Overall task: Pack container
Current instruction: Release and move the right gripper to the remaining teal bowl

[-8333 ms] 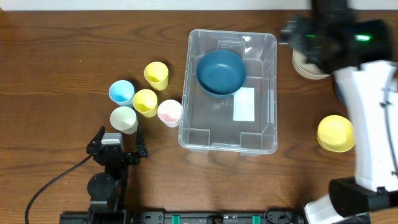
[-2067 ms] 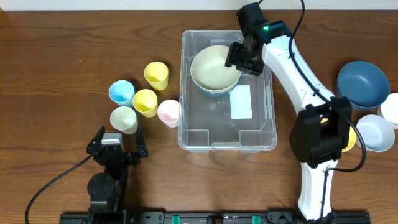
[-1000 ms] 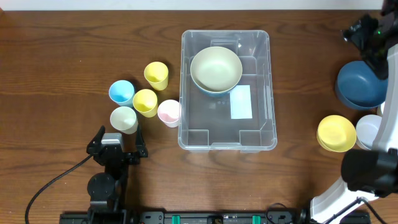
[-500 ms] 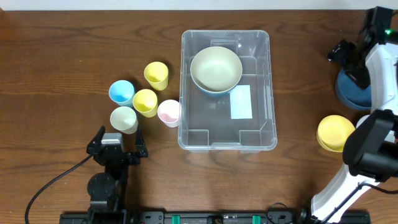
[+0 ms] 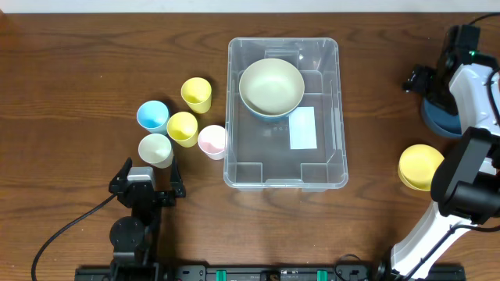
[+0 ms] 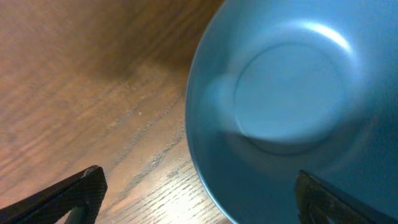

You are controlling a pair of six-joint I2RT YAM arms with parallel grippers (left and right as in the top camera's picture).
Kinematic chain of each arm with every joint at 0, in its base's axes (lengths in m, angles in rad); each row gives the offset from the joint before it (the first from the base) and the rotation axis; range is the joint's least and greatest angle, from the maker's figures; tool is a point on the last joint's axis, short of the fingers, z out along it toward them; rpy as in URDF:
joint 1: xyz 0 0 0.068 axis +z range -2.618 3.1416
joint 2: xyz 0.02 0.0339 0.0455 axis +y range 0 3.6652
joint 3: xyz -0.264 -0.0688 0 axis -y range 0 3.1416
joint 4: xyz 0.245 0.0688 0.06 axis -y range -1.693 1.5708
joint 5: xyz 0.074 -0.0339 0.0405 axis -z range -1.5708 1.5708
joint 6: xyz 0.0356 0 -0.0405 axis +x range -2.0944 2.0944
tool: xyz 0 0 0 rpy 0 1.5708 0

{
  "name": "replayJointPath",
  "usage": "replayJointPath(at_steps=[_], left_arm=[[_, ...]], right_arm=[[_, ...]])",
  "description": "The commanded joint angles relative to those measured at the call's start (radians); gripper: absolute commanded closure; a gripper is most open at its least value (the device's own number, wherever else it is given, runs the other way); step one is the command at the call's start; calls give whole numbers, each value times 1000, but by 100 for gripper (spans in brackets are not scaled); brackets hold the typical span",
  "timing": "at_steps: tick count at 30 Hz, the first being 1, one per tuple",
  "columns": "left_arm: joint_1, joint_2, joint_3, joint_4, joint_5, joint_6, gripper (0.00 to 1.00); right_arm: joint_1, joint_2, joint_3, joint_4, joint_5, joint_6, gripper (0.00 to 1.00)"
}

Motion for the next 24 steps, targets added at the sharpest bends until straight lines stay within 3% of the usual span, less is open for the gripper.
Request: replayJointPath(at_steps=[1,11,24], left_arm=[[3,0,-22,-32,0,14,2],[3,0,-22,-32,0,14,2],[3,0,-22,-32,0,14,2]], right_arm=[[-8,10,-49,32,14,-26,6],[-9,10,-132,117,15,-29,28],[-31,10,-133,138,15,-28,83]])
